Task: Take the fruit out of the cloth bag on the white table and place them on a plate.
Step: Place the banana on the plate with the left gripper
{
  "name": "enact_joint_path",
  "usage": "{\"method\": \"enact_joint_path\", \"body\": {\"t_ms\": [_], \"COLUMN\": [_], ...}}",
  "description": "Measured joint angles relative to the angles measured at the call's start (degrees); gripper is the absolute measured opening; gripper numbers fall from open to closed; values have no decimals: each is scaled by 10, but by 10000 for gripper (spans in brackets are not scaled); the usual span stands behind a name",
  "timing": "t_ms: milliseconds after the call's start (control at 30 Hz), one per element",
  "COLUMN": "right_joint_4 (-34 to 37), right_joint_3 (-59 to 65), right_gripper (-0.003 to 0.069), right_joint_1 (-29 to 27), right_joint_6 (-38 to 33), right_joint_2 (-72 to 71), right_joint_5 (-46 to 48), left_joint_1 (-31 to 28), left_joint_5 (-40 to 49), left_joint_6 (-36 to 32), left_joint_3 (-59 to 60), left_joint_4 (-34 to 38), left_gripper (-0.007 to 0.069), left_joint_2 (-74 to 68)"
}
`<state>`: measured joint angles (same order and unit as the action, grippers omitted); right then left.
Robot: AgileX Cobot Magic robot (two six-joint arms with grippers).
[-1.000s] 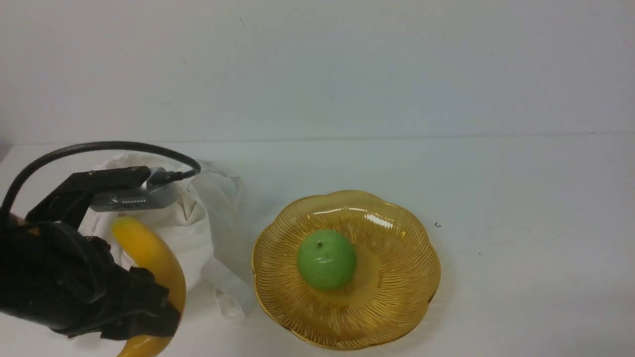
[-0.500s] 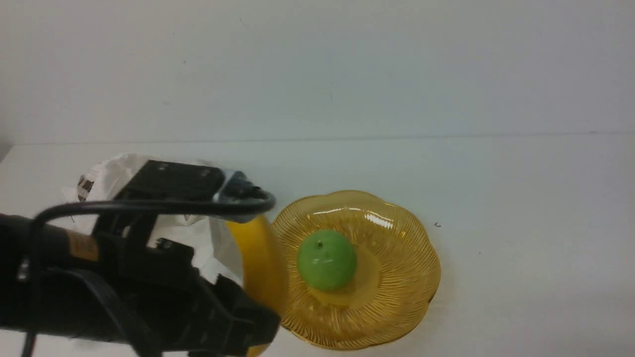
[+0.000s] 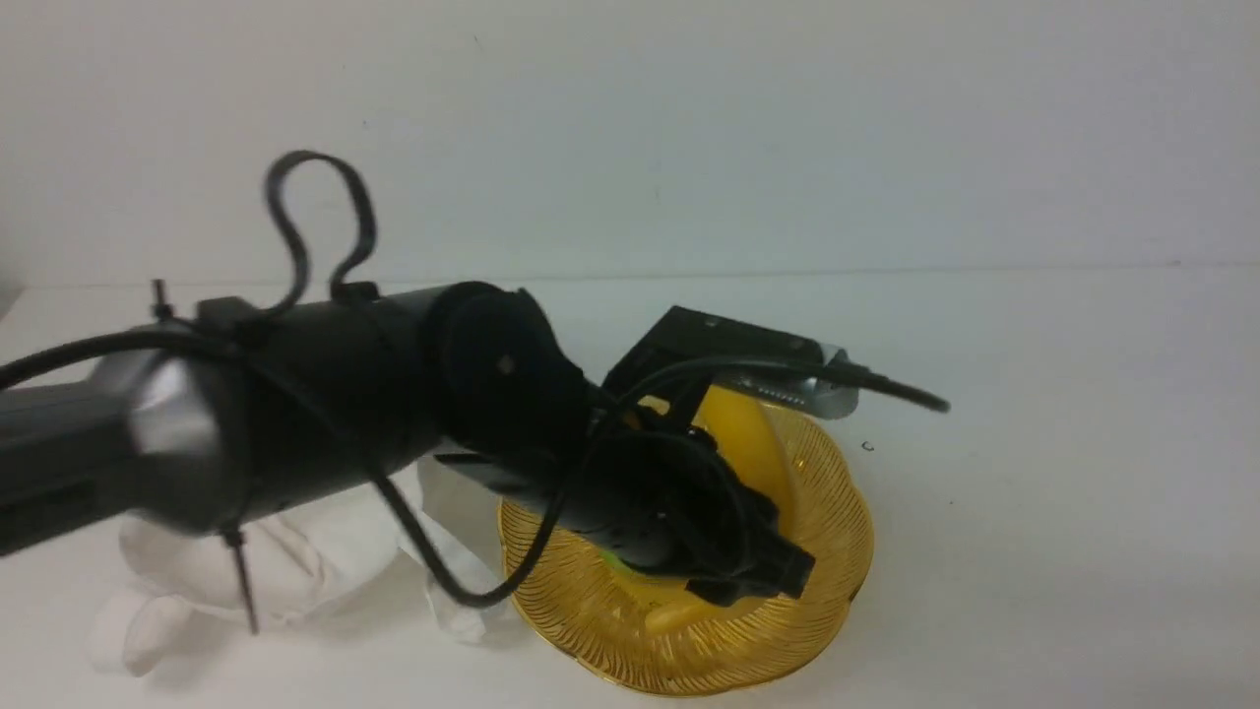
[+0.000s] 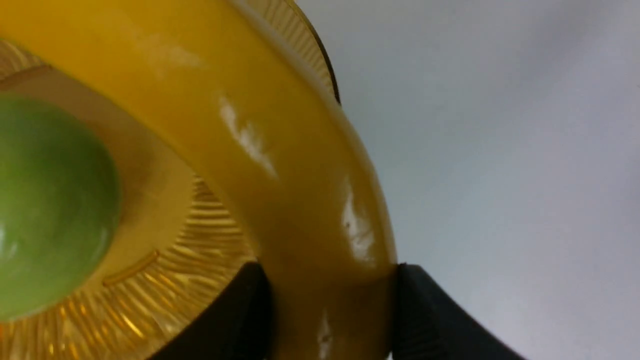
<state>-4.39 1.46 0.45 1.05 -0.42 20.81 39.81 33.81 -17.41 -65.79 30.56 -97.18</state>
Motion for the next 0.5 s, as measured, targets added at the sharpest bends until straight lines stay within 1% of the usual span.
{"method": "enact_joint_path", "body": {"t_ms": [200, 267, 300, 333, 433, 467, 500], "right_joint_4": [0, 0, 0, 0, 0, 0, 0], "right_joint_3": [0, 0, 0, 0, 0, 0, 0], "right_gripper": [-14, -14, -14, -14, -14, -14, -14], "right_joint_1": [0, 0, 0, 0, 0, 0, 0], "right_joint_6": [0, 0, 0, 0, 0, 0, 0], "right_joint_2": [0, 0, 0, 0, 0, 0, 0], "right_joint_5": [0, 0, 0, 0, 0, 0, 0], "left_joint_1": [-6, -8, -7, -7, -9, -10, -13], "left_joint_5": [-15, -32, -44, -45, -57, -57, -57], "left_joint_6": [3, 4, 9, 10, 25, 26, 28], "left_joint_3": [-47, -55, -55, -56, -56, -56, -57], "left_joint_4": [-1, -1, -1, -1, -2, -2, -3], "left_gripper": [287, 299, 335, 335, 475, 483, 554], "left_joint_2": [-72, -91, -102, -102, -111, -111, -111]}}
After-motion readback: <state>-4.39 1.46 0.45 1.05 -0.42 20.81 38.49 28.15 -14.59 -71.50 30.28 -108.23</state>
